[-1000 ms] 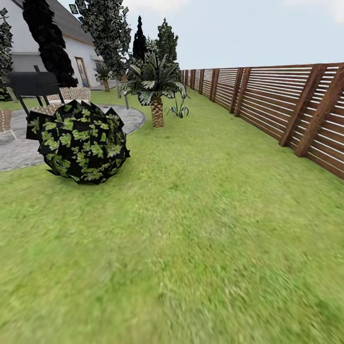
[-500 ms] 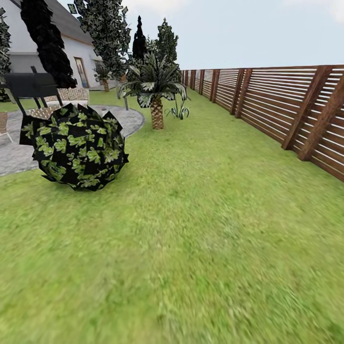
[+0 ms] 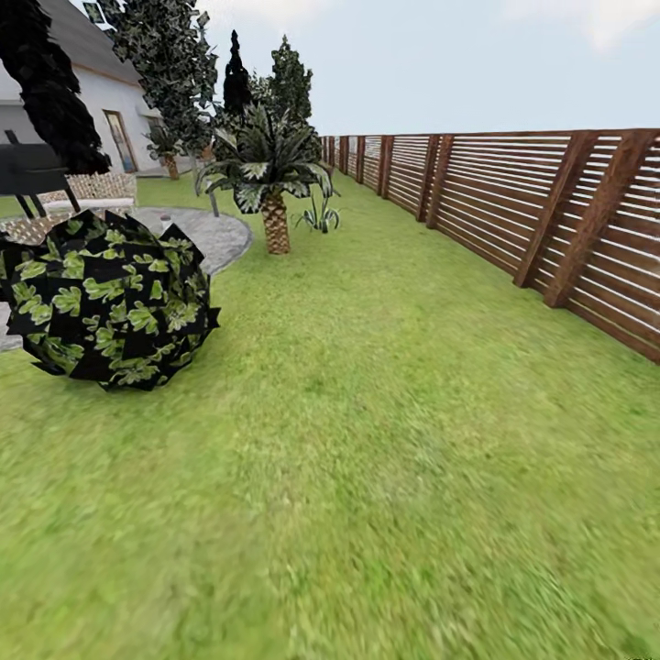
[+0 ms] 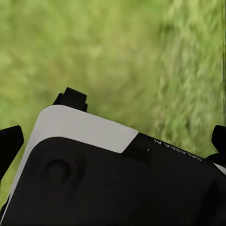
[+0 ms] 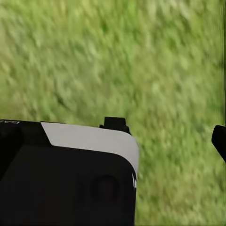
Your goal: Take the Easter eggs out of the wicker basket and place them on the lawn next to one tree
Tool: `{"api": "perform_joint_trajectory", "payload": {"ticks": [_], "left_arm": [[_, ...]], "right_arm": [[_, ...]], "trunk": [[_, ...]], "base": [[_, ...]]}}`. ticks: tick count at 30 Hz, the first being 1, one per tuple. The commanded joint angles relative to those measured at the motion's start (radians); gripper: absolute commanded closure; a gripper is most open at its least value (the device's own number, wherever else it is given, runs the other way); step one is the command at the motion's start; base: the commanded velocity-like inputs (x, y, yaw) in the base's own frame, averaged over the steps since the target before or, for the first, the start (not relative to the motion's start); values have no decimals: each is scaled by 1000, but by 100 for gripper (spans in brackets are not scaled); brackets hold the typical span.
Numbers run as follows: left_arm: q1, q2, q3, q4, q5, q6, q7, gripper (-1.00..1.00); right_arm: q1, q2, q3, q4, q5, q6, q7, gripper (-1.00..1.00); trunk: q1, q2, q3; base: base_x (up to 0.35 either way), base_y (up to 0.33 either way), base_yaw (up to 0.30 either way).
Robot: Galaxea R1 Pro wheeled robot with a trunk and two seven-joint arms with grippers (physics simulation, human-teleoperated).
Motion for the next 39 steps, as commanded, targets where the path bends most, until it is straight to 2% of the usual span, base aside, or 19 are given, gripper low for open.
{"api": "perform_joint_trajectory", "payload": {"ticks": [1,10,28,39], "left_arm": [[0,0,0,0,0,0,0,-100],[-1,0,0,0,0,1,0,-100],[0,0,0,0,0,2,0,-100],[0,0,0,0,0,2,0,-100]], "right_arm": [[0,0,0,1,0,0,0,-100],[0,0,-1,2,-1,0,0,-100],[0,6,6,4,4,-1,-2,-100],[0,6,6,5,2,-2,0,-100]], "trunk": [[-4,7,4],[-38,70,36],[-107,196,92],[-150,273,127]], "base": [[307,0,-286],[307,-22,-259],[307,-77,-20],[307,-88,-276]]}}
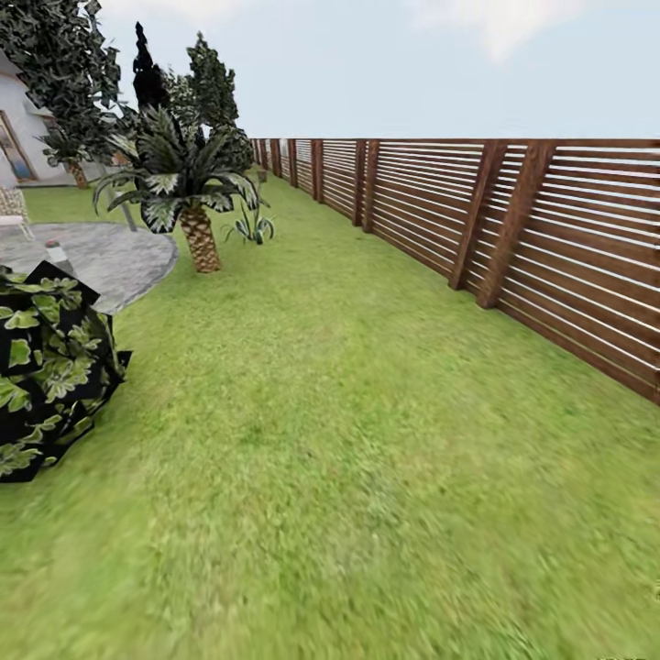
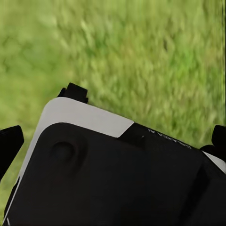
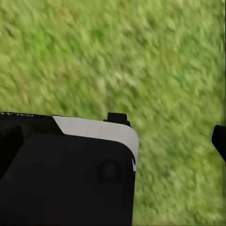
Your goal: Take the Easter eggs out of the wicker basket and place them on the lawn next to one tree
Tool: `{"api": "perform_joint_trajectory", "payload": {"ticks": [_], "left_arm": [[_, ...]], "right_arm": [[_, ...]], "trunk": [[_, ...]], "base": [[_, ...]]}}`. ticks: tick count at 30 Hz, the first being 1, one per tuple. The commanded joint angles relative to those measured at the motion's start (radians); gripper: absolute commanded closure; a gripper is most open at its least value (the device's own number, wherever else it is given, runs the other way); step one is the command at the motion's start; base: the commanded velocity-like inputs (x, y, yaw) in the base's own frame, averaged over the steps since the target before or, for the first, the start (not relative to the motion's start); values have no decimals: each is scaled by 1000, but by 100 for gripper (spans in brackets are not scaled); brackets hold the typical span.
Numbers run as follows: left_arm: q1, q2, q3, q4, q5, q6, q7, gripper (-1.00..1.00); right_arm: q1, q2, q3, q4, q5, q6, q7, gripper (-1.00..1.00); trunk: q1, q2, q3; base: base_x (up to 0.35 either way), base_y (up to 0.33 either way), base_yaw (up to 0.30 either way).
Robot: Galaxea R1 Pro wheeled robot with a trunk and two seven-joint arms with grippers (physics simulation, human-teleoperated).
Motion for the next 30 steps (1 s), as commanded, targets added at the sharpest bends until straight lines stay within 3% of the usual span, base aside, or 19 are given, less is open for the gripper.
{"api": "perform_joint_trajectory", "payload": {"ticks": [1,30], "left_arm": [[0,0,0,0,0,0,0,-100],[0,0,0,0,0,0,0,-100]], "right_arm": [[0,0,0,0,1,0,0,-100],[0,0,1,0,3,-4,0,-100]], "trunk": [[-4,7,3],[-115,210,96]], "base": [[307,-90,-293],[307,-90,-292]]}}
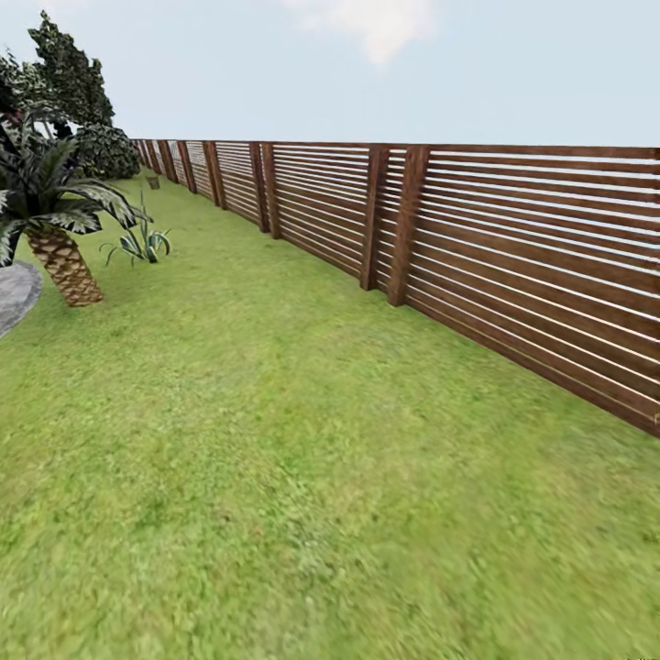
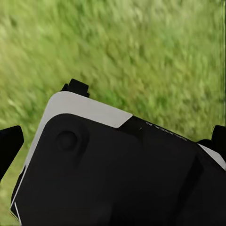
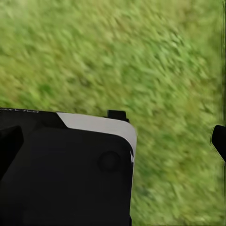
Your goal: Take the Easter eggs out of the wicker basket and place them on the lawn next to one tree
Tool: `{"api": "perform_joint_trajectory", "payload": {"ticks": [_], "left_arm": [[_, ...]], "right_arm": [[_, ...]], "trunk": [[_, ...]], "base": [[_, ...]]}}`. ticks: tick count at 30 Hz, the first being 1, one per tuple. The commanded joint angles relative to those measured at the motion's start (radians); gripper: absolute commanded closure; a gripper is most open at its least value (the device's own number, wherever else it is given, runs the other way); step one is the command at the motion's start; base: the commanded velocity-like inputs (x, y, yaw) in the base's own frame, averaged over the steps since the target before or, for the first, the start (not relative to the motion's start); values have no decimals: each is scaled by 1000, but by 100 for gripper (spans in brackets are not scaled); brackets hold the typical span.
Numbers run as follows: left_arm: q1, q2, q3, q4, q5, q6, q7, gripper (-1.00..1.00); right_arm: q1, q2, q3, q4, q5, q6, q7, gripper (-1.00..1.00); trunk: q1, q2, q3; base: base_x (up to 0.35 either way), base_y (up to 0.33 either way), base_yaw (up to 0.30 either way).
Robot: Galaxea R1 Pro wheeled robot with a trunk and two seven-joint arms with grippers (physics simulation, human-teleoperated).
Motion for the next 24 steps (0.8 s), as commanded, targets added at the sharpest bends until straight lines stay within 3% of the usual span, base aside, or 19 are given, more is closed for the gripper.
{"api": "perform_joint_trajectory", "payload": {"ticks": [1,6,10,14,24], "left_arm": [[0,0,0,0,0,0,0,-100],[0,0,0,0,0,0,0,-100],[-1,-1,-1,0,-2,0,-8,-100],[-1,6,0,2,-1,0,-10,-100],[0,8,-1,3,-1,2,-11,-100]], "right_arm": [[0,0,0,0,0,-1,0,-100],[0,0,0,0,1,-2,1,-100],[0,1,0,0,1,-2,0,-100],[0,1,1,0,2,-2,-1,-100],[0,2,0,0,2,-2,-6,-100]], "trunk": [[-4,7,4],[-23,42,25],[-23,42,28],[-23,42,29],[-23,42,29]], "base": [[307,-91,-269],[307,-89,-251],[140,-16,-173],[112,-2,-20],[315,0,47]]}}
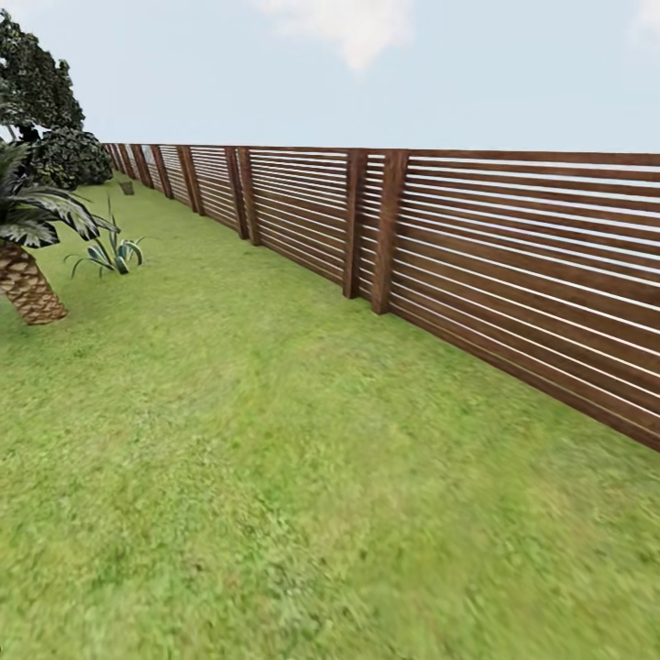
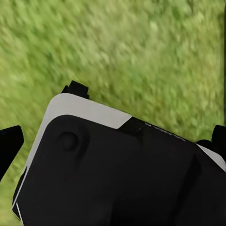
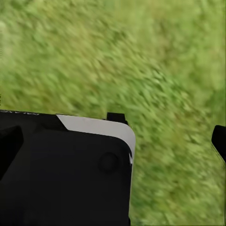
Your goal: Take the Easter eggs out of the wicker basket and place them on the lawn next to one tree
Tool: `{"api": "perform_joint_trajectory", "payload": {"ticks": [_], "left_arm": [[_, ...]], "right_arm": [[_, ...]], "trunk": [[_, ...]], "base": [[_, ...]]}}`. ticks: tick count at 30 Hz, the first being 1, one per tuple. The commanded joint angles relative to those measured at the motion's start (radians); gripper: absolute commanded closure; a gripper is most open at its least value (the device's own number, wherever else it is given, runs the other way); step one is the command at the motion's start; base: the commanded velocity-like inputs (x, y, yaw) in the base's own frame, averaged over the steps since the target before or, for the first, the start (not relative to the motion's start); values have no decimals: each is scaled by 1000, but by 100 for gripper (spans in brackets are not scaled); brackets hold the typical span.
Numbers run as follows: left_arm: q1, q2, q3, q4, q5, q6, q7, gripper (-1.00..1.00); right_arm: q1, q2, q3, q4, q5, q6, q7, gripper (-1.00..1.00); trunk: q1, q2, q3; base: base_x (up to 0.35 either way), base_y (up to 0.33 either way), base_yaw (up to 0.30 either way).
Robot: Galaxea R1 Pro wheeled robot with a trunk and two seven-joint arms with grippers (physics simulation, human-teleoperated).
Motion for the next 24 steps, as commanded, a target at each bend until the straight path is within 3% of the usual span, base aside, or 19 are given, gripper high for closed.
{"api": "perform_joint_trajectory", "payload": {"ticks": [1,12,17,24], "left_arm": [[0,0,0,0,0,0,0,-100],[0,-5,0,0,-2,0,0,-100],[0,-5,0,0,-2,0,0,-100],[5,-3,0,10,-2,0,0,-100]], "right_arm": [[0,0,0,0,0,0,0,-100],[0,1,1,0,-1,0,-1,-100],[0,-1,2,2,0,3,0,-100],[0,-7,3,42,1,7,0,-100]], "trunk": [[0,0,0],[0,0,0],[0,0,0],[0,0,0]], "base": [[333,0,232],[334,0,271],[334,0,55],[0,0,0]]}}
